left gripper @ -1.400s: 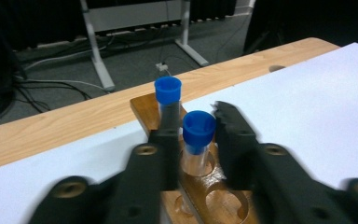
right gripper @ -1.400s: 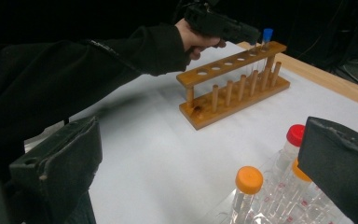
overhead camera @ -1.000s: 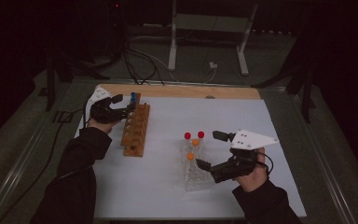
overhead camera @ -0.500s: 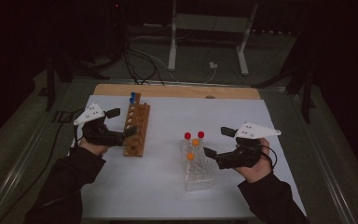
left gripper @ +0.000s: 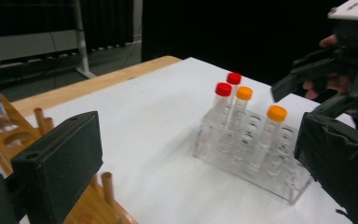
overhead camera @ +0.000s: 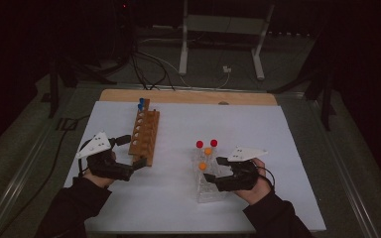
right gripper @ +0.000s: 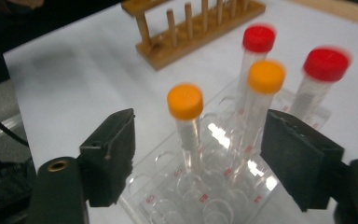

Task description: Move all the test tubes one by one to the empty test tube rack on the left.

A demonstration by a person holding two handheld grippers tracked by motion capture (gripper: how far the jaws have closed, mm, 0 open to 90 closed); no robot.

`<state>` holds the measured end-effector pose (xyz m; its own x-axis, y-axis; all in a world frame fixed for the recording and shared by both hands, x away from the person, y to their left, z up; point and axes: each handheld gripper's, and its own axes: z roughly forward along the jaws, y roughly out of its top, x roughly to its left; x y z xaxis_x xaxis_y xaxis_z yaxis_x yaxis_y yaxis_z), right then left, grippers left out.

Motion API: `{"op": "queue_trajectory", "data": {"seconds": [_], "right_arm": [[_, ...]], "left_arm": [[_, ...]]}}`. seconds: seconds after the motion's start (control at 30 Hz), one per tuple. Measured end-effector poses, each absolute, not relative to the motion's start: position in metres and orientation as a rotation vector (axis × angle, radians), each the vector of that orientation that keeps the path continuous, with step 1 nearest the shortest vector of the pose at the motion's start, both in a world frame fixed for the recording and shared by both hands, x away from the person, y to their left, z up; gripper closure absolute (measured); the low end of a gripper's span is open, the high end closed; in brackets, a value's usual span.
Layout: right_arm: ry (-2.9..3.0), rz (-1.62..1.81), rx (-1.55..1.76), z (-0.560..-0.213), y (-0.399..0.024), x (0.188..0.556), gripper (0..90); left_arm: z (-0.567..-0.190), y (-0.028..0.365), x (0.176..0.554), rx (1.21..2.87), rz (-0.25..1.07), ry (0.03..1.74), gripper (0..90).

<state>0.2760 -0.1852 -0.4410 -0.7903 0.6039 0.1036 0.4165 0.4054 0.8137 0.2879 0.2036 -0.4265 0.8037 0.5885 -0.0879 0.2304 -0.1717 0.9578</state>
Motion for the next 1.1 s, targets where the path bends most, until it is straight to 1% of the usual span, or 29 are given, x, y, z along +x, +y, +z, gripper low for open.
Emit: {"op": "queue_trajectory", "data": {"seconds": [0.13, 0.17, 0.23, 0.3, 0.57, 0.8, 1.1], "right_arm": [[2.513, 1.256, 0.888, -0.450, -0.179, 0.277, 46.1], [2.522, 1.236, 0.886, -0.451, -0.178, 0.277, 48.5], [2.542, 1.192, 0.862, -0.453, -0.175, 0.279, 56.3], [2.548, 1.165, 0.856, -0.454, -0.173, 0.280, 60.0], [2.569, 1.132, 0.834, -0.452, -0.164, 0.284, 68.7], [2.567, 1.081, 0.811, -0.454, -0.155, 0.285, 74.0], [2.562, 1.083, 0.810, -0.452, -0.155, 0.285, 75.3]], "left_arm": [[-0.428, 0.203, 0.284, 1.756, 0.363, 0.627, 1.8], [-0.427, 0.203, 0.283, 1.753, 0.362, 0.625, 1.8], [-0.427, 0.203, 0.282, 1.753, 0.366, 0.621, 1.9], [-0.428, 0.204, 0.281, 1.756, 0.368, 0.624, 1.9], [-0.429, 0.203, 0.281, 1.769, 0.371, 0.621, 1.9], [-0.430, 0.203, 0.281, 1.772, 0.358, 0.617, 1.9], [-0.431, 0.201, 0.281, 1.779, 0.346, 0.615, 1.8]]}}
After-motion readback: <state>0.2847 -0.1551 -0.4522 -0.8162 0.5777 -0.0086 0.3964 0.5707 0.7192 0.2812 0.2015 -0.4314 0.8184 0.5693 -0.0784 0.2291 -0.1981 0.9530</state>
